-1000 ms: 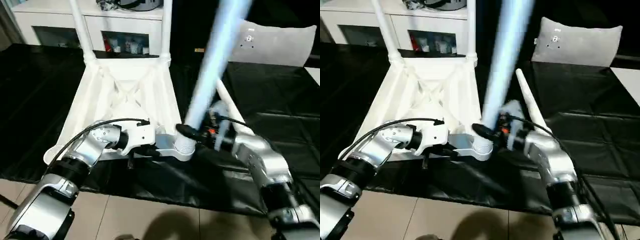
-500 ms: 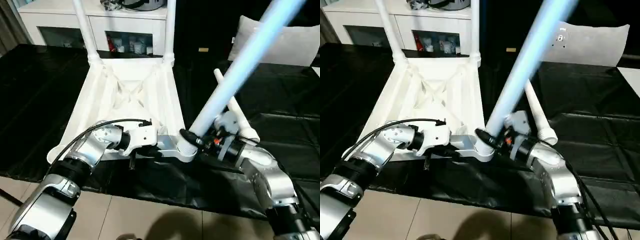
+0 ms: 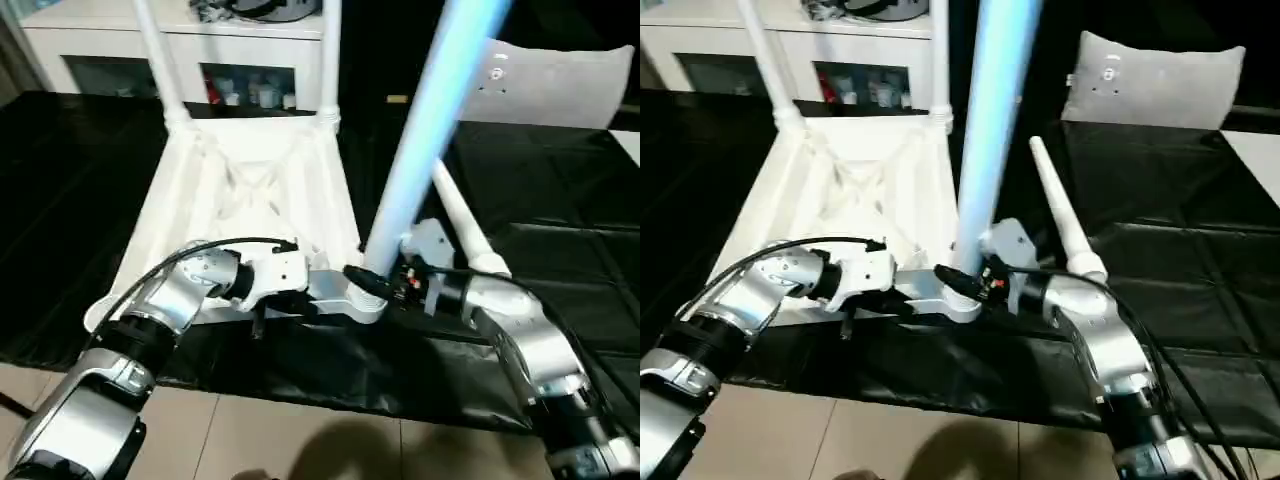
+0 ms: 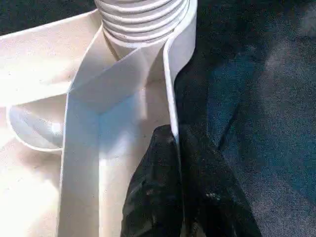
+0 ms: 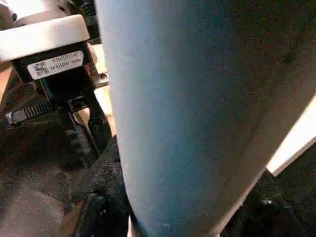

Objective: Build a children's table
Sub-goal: Insert table leg to table base, then rotate leg to tighten

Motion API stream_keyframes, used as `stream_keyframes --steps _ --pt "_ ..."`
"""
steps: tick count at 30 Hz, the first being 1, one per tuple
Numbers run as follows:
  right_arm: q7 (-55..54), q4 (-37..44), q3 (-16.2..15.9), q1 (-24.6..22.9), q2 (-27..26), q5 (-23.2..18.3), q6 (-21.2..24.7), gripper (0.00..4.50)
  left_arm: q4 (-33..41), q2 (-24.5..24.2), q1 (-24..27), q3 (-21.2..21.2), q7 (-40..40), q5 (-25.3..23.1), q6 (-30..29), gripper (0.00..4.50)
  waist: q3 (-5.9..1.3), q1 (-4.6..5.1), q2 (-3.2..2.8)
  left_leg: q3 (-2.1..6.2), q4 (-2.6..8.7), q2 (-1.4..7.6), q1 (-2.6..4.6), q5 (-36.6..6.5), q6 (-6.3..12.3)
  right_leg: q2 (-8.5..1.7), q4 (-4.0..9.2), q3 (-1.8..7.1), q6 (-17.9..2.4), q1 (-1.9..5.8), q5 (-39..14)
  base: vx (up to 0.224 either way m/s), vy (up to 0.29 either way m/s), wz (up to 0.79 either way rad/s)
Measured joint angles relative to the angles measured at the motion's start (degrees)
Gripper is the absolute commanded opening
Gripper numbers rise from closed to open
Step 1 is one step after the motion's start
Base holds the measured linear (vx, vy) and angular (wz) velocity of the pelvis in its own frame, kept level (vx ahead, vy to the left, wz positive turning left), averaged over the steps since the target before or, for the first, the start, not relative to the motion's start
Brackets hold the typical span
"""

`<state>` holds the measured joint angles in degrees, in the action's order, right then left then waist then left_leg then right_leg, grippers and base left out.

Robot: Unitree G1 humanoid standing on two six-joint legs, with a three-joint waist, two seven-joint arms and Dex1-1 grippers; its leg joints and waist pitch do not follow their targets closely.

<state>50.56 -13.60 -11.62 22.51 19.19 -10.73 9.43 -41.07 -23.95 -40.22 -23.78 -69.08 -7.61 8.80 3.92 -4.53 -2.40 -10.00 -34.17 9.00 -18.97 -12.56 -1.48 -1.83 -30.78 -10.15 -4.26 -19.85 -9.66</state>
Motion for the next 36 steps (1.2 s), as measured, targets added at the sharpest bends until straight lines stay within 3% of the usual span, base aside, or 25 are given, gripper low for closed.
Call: stream_keyframes --steps 3,6,15,21,26,31,36 --pt "1.49 -2.15 -0.34 2.69 -0.12 -0.02 0.55 1.87 -3.48 -0.01 -3.00 -0.25 -1.28 -0.12 0.40 0.00 0.97 0.73 -0.04 0.10 0.04 0.01 0.02 0.00 0.00 0.00 0.30 -0.26 0.00 0.12 0.00 0.000 0.000 0.00" --pt "2.07 -2.96 -0.40 3.82 -0.57 -0.01 0.76 1.87 -5.53 -0.14 -4.72 -0.25 -1.97 -0.60 1.02 0.00 1.43 1.50 -0.22 0.15 0.36 0.03 0.00 0.00 0.00 0.00 0.90 -0.45 0.01 0.35 0.00 0.000 0.000 0.00" --pt "2.69 -3.45 -0.64 5.38 -2.24 -0.10 2.82 1.87 -2.87 -2.21 -3.38 1.14 -3.91 0.84 -1.01 0.00 1.83 2.73 0.29 0.13 0.43 0.01 0.04 0.00 0.00 0.00 0.89 -0.23 0.02 0.34 0.00 0.000 0.000 0.00" --pt "-2.71 -2.18 -1.01 5.47 -4.65 0.23 6.43 1.87 9.92 -3.39 4.50 5.23 0.03 1.80 -12.20 0.00 1.81 3.62 0.51 0.02 0.64 -0.06 0.52 -0.05 -0.07 0.00 0.83 -0.04 0.01 0.32 -0.02 0.000 0.000 0.00" --pt "-10.03 -0.89 -0.38 5.07 -7.21 1.76 9.71 1.87 26.47 -1.58 13.42 7.42 7.36 2.01 -27.17 0.00 1.90 5.96 0.50 0.11 0.61 -0.07 1.03 -0.36 -0.28 -0.02 0.94 -0.20 0.31 0.83 -0.63 0.000 0.000 0.00" --pt "-13.05 -1.08 0.49 5.72 -8.18 1.82 11.16 1.87 35.28 0.37 16.36 6.77 10.98 0.15 -36.41 0.00 1.89 6.24 0.67 0.18 0.61 -0.10 0.98 -0.39 -0.27 -0.02 0.96 -0.30 0.30 0.41 -0.87 0.000 0.000 0.00" --pt "-14.59 -1.10 0.70 5.79 -8.59 1.92 11.66 1.87 37.94 0.86 16.05 4.99 13.27 -1.88 -40.32 0.00 1.86 6.16 0.70 0.20 0.60 -0.11 0.92 -0.39 -0.27 -0.02 0.98 -0.32 0.31 0.31 -0.87 0.000 0.000 0.00"
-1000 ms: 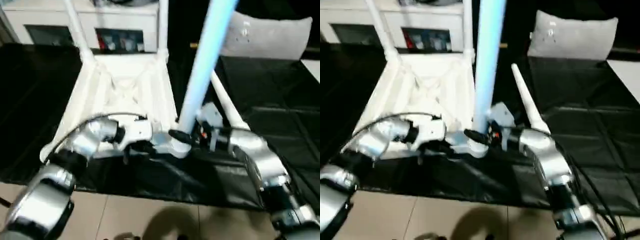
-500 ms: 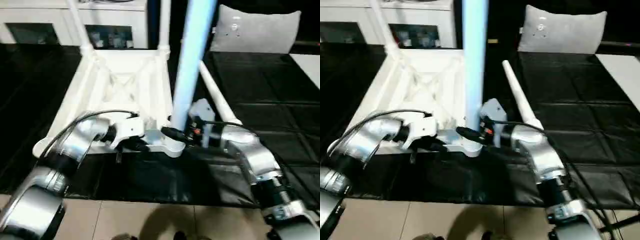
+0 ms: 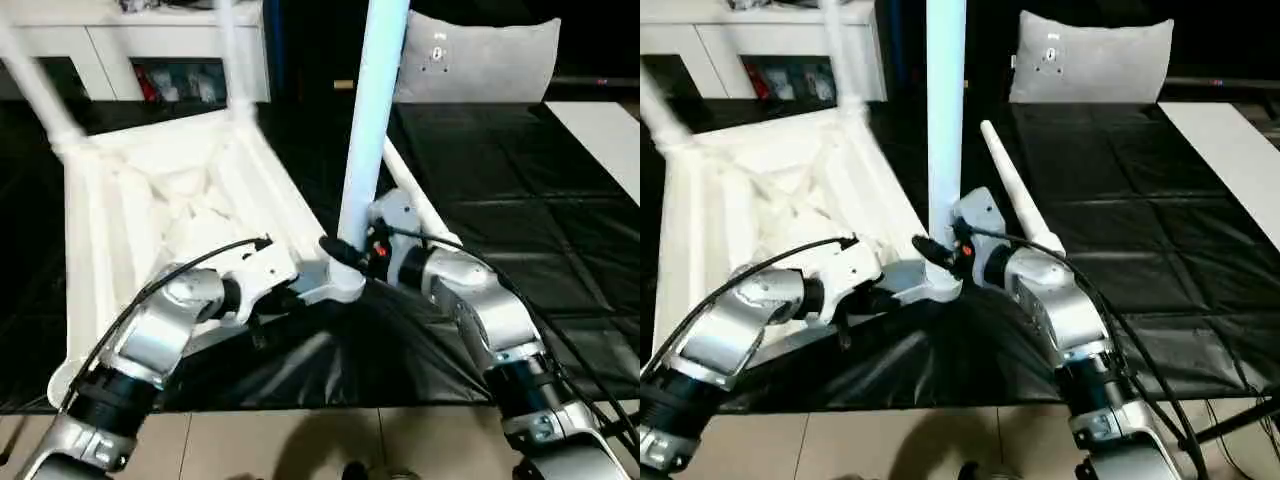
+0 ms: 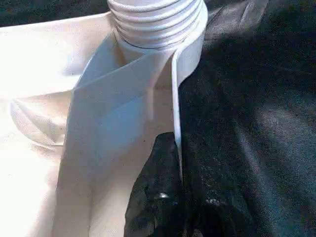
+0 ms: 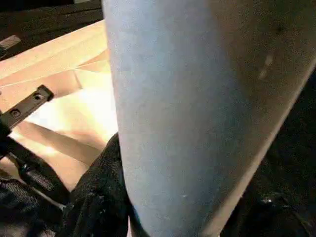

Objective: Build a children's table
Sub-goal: Rotate leg to tighten

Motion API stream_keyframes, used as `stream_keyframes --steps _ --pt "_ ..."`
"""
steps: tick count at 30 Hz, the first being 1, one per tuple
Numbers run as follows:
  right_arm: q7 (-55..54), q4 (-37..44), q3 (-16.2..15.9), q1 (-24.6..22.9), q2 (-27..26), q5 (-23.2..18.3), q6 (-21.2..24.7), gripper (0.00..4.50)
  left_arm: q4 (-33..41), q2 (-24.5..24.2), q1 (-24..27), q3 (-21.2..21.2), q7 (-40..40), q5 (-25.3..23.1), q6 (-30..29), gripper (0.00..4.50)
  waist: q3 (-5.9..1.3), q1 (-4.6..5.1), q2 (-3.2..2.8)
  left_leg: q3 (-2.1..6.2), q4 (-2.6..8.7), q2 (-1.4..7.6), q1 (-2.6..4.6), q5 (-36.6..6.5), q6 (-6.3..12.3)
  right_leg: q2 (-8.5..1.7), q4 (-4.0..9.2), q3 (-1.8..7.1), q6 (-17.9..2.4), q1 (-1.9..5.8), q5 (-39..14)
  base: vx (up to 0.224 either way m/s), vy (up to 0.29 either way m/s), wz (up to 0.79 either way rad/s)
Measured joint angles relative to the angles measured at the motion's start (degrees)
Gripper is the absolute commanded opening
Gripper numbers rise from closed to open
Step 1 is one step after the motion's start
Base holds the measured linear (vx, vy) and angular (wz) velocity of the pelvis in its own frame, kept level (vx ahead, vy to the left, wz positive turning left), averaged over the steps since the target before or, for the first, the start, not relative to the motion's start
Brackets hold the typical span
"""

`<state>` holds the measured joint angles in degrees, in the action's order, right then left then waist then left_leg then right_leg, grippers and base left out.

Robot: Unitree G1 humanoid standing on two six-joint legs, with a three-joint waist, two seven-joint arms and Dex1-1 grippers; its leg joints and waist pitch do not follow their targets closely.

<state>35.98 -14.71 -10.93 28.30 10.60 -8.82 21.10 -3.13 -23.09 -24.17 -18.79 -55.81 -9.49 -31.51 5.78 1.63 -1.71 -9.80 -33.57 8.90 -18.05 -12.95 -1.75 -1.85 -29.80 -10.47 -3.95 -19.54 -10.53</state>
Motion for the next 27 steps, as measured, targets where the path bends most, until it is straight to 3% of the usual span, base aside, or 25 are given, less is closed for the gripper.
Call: stream_keyframes --steps 9,10,12,15,16,18,19,21,24,27 --pt "-1.74 -1.93 0.64 0.88 -0.85 0.41 -0.51 1.87 -2.07 0.50 -1.05 -0.15 1.85 -0.35 1.40 0.00 0.11 0.11 -0.23 0.07 0.07 0.00 -0.03 -0.01 0.00 0.00 0.31 -0.12 0.26 0.03 -0.27 0.000 0.000 0.00" --pt "-2.01 -2.64 1.00 1.04 -1.28 0.41 -0.92 2.22 -2.71 0.52 -1.28 -0.12 2.21 -0.26 1.83 0.00 0.12 0.15 -0.24 0.08 0.12 0.00 -0.03 -0.01 -0.01 0.00 0.31 -0.14 0.32 0.02 -0.43 0.000 0.000 0.00" --pt "-2.47 -4.25 1.58 1.15 -1.85 0.39 -1.99 2.46 -3.82 0.86 -1.55 -0.03 2.72 -0.11 3.17 0.00 0.18 0.06 -0.35 0.08 0.43 0.00 -0.03 -0.01 -0.01 0.00 0.27 -0.15 0.49 -0.01 -1.09 0.000 0.000 0.00" --pt "-3.44 -7.05 1.85 1.09 -1.78 0.68 -2.55 2.64 -5.79 1.44 -2.02 0.31 3.10 0.79 5.87 0.00 0.38 -0.84 -0.22 -0.08 0.70 -0.45 -0.11 -0.01 -0.02 0.01 -1.48 1.06 0.79 -0.53 -2.82 0.000 0.000 0.00" --pt "-3.41 -7.14 2.49 0.36 -1.93 0.38 -3.45 2.79 -6.32 1.75 -1.91 0.53 3.17 0.93 7.29 0.00 0.51 -1.29 -0.08 -0.07 0.82 -0.90 -0.05 -0.01 -0.01 -0.16 -1.59 1.34 0.77 -1.33 -2.83 0.000 0.000 0.00" --pt "-2.95 -7.16 2.53 0.61 -1.47 0.34 -3.96 2.95 -7.42 1.86 -2.25 0.77 2.86 1.68 9.04 0.00 0.45 -2.63 -0.19 0.02 1.37 -1.52 -0.67 -0.05 0.17 -0.64 -1.53 1.29 0.78 -1.41 -2.82 0.000 0.000 0.00" --pt "-2.75 -7.14 2.69 0.19 -1.07 0.25 -4.47 3.13 -8.17 2.16 -2.53 0.85 2.66 2.28 10.09 0.00 0.37 -3.42 -0.37 0.15 1.31 -1.41 -0.91 0.24 0.40 -0.48 -1.49 1.25 0.79 -1.58 -2.76 0.068 0.013 -0.15" --pt "-1.97 -8.02 2.70 -1.10 -0.47 0.19 -4.48 3.27 -8.89 2.35 -2.56 0.89 2.43 3.02 11.74 0.00 0.30 -3.73 -0.39 0.14 1.14 -1.15 -0.97 1.31 0.64 -0.38 -1.42 1.20 0.61 -1.55 -1.77 0.000 0.000 0.00" --pt "-1.04 -8.23 3.05 -2.13 0.24 0.07 -6.23 3.59 -10.02 2.22 -2.72 0.88 1.66 4.11 14.05 0.00 0.25 -3.78 -0.32 -0.36 0.85 -1.60 -1.01 0.87 0.84 -0.83 -1.32 1.66 -0.11 -1.72 0.47 0.000 0.000 0.00" --pt "0.44 -8.12 3.50 -3.65 1.60 -0.31 -7.58 3.85 -11.44 2.26 -3.39 0.45 0.86 4.48 16.13 0.00 0.17 -4.55 -0.26 -0.39 0.91 -1.74 -1.04 0.82 0.87 -1.00 -1.38 1.60 -0.04 -1.90 0.79 0.000 0.000 0.00"
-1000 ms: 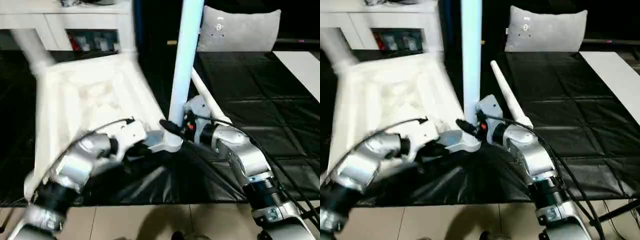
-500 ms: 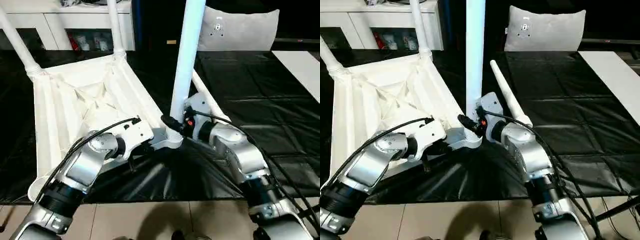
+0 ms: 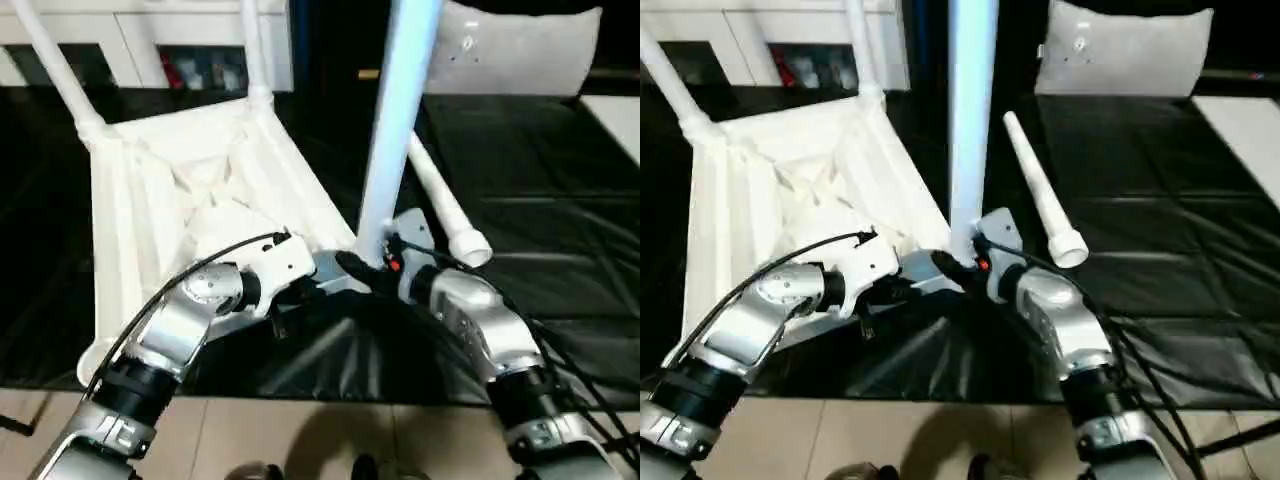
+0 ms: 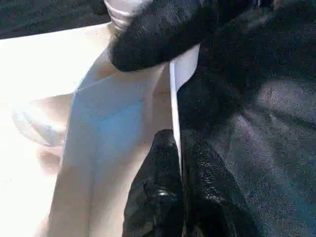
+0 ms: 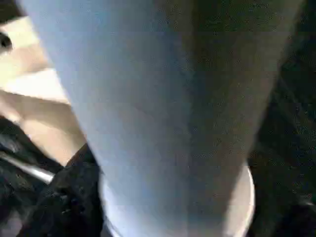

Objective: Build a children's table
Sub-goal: Rotate leg to tighten

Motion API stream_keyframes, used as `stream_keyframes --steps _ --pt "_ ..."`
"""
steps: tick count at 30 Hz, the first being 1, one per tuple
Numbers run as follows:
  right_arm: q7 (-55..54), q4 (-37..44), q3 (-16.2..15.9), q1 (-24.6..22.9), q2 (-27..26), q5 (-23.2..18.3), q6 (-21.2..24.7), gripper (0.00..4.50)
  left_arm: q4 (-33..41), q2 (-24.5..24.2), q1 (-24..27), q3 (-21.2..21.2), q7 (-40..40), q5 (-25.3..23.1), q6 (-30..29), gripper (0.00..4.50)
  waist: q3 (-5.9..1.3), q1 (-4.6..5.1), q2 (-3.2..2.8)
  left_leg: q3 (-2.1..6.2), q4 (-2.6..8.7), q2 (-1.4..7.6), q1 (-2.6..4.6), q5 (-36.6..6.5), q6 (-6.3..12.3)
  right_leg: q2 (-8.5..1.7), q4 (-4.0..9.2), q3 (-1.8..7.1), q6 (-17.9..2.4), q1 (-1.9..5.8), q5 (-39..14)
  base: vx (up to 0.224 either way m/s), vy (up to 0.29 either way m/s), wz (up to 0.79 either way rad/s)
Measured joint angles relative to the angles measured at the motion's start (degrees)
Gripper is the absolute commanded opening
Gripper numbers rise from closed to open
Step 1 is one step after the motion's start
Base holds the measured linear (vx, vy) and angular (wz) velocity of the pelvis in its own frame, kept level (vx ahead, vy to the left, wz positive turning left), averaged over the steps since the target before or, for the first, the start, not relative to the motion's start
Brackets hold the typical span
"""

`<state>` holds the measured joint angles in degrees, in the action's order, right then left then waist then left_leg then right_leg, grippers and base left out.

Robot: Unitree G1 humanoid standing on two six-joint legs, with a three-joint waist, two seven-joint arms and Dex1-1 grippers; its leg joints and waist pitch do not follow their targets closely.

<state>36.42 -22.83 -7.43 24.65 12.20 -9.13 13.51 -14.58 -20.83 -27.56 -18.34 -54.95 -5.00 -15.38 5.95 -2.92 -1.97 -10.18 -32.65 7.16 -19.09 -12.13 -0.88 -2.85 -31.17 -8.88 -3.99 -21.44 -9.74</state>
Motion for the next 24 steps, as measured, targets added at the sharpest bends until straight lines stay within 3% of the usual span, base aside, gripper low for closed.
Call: stream_keyframes --steps 6,8,10,13,19,24 --pt "2.91 2.30 0.40 -3.09 2.92 -0.35 -3.85 4.46 -3.99 -1.41 -2.21 -0.53 -2.37 0.33 4.84 0.00 -0.17 -1.08 -0.25 0.05 0.05 0.04 -0.43 0.15 0.27 0.05 -0.30 -0.03 -0.09 -0.42 0.06 0.000 0.000 0.00" --pt "4.56 3.28 0.47 -3.98 4.24 -0.78 -4.02 4.46 -5.54 -1.59 -2.96 -0.57 -2.91 0.30 6.49 0.00 -0.28 -1.46 -0.43 0.09 -0.06 0.06 -0.89 0.15 0.29 0.05 -0.35 -0.07 -0.13 -0.59 0.09 0.000 0.000 0.00" --pt "8.19 5.20 0.63 -5.70 6.69 -2.11 -3.73 4.46 -8.17 -1.98 -4.21 -0.98 -3.91 0.29 9.34 0.00 -0.29 -2.01 -0.45 0.11 -0.22 0.08 -0.95 0.10 0.38 0.05 -0.36 -0.09 -0.12 -0.61 0.10 0.000 0.000 0.00" --pt "11.67 6.73 1.05 -7.11 9.32 -2.72 -4.46 4.46 -10.61 -3.17 -5.14 -1.28 -5.04 0.26 12.46 0.00 -0.31 -2.03 -0.48 0.10 -0.55 0.13 -0.97 0.00 0.52 0.05 -0.51 -0.09 -0.09 -0.61 0.10 0.000 0.000 0.00" --pt "15.57 7.46 2.48 -6.18 11.83 -4.22 -6.45 4.46 -13.49 -4.58 -6.28 -2.24 -8.20 0.12 17.45 0.00 -0.33 -2.28 -0.50 0.13 -0.97 0.18 -0.94 0.00 0.52 0.04 -0.70 -0.10 -0.05 -0.59 0.13 0.000 0.000 0.00" --pt "19.09 8.07 0.94 -4.11 13.51 -3.61 -7.47 4.46 -15.69 -4.86 -7.05 -2.90 -10.65 0.18 20.90 0.00 -0.37 -2.69 -0.46 0.15 -1.20 0.18 -0.95 -0.07 0.63 0.01 -0.84 -0.10 -0.01 -0.59 0.16 0.000 0.000 0.00"
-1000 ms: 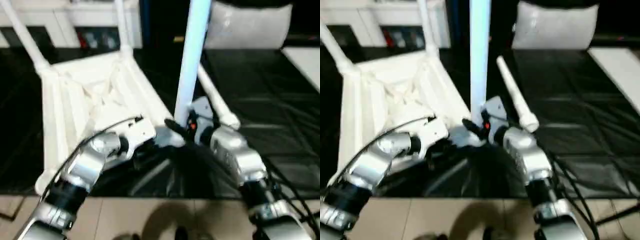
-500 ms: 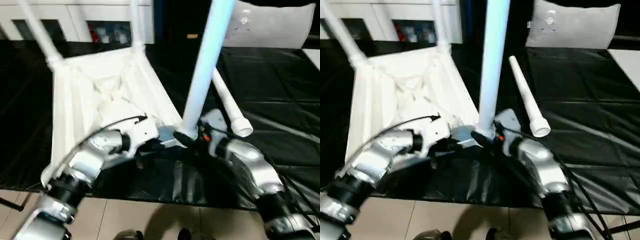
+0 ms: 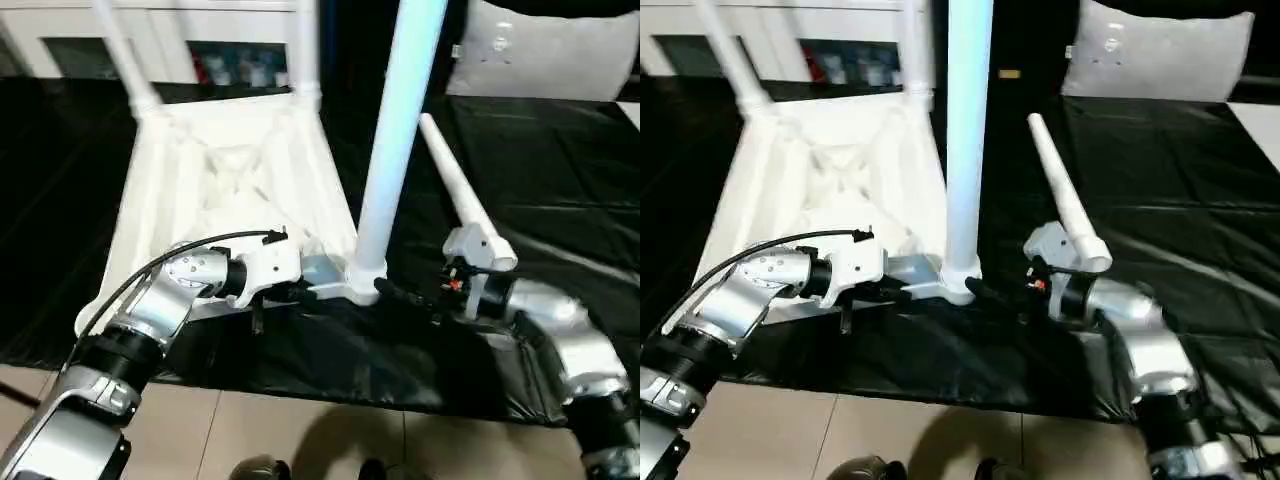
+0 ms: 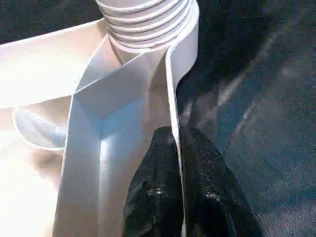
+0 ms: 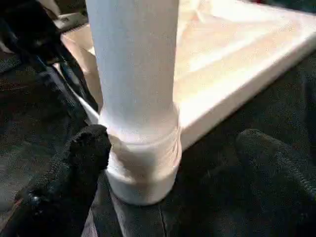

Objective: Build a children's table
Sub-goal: Rotate leg to tighten

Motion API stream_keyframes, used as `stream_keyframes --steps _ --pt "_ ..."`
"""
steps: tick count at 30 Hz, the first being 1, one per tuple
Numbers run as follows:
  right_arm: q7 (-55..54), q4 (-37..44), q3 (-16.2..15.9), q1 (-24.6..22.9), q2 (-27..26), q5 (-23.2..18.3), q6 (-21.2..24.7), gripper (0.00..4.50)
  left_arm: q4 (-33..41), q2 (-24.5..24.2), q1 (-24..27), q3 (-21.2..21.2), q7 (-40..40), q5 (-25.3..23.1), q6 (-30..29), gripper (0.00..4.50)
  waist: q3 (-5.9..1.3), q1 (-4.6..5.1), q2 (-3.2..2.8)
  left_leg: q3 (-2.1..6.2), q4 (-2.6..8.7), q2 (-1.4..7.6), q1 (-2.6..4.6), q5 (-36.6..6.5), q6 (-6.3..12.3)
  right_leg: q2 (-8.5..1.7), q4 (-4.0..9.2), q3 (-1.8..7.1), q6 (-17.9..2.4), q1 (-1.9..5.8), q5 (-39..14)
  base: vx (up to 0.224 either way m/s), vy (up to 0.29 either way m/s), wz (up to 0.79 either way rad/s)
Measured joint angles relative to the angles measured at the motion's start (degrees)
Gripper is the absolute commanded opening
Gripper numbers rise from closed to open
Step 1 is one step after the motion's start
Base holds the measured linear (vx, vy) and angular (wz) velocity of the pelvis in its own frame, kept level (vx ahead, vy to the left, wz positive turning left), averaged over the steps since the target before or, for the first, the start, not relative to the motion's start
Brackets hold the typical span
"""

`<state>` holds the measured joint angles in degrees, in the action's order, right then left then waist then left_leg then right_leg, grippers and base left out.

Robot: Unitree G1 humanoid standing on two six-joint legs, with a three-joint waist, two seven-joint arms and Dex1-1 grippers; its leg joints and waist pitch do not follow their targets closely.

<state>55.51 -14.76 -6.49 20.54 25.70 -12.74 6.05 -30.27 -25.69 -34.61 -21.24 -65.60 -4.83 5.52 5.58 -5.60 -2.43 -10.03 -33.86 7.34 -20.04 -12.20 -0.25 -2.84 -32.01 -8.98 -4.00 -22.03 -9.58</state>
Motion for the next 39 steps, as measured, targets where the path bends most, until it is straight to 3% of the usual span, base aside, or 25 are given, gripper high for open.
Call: stream_keyframes --steps 4,9,18,27,33,39 --pt "1.23 -2.11 -2.79 2.31 -0.08 2.25 -1.73 4.46 -0.55 -0.16 -0.57 -0.69 -1.16 -0.01 1.06 0.00 -0.02 -0.53 0.01 0.01 -0.06 0.00 -0.02 0.00 0.00 -0.01 -0.03 -0.01 0.00 0.00 0.00 0.000 0.000 0.00" --pt "2.14 -4.25 -3.52 4.10 -1.50 2.54 -1.72 4.46 -0.99 -0.09 -0.96 -1.20 -1.83 -0.03 2.16 0.00 -0.02 -1.11 0.02 0.02 -0.09 0.00 -0.04 -0.01 0.02 -0.03 -0.08 -0.01 -0.02 -0.01 0.01 0.000 0.000 0.00" --pt "3.99 -5.79 -3.53 4.60 -2.06 1.65 -0.86 3.57 -2.24 -0.04 -1.42 -1.20 -2.25 -0.03 3.30 0.00 -0.02 -1.10 0.02 0.02 -0.15 0.00 -0.04 -0.01 0.03 -0.04 -0.12 -0.02 -0.03 -0.01 0.03 0.000 0.000 0.00" --pt "5.10 -5.85 -3.53 4.60 -2.06 0.83 1.10 2.82 -2.39 -0.02 -1.43 -1.22 -2.27 -0.01 3.46 0.00 -0.03 -1.10 0.02 0.02 -0.17 0.00 -0.04 -0.01 0.03 -0.04 -0.14 -0.02 -0.04 -0.01 0.04 0.000 0.000 0.00" --pt "5.04 -5.16 -3.36 4.43 -2.15 -0.19 3.46 2.71 -2.66 0.13 -1.46 -1.13 -2.39 0.04 3.34 0.00 -0.09 -1.11 0.01 0.02 -0.17 0.00 -0.04 -0.01 0.03 -0.04 -0.14 -0.02 -0.04 0.00 0.03 0.000 0.000 0.00" --pt "0.03 -2.11 -2.13 2.27 -4.47 -0.09 7.99 2.68 -2.59 2.24 -1.46 0.25 -1.40 0.60 -2.59 0.00 -0.66 -0.98 -0.11 0.02 -0.23 0.00 0.03 0.00 0.03 -0.05 -0.14 -0.02 -0.02 0.14 0.05 0.000 0.000 0.00"
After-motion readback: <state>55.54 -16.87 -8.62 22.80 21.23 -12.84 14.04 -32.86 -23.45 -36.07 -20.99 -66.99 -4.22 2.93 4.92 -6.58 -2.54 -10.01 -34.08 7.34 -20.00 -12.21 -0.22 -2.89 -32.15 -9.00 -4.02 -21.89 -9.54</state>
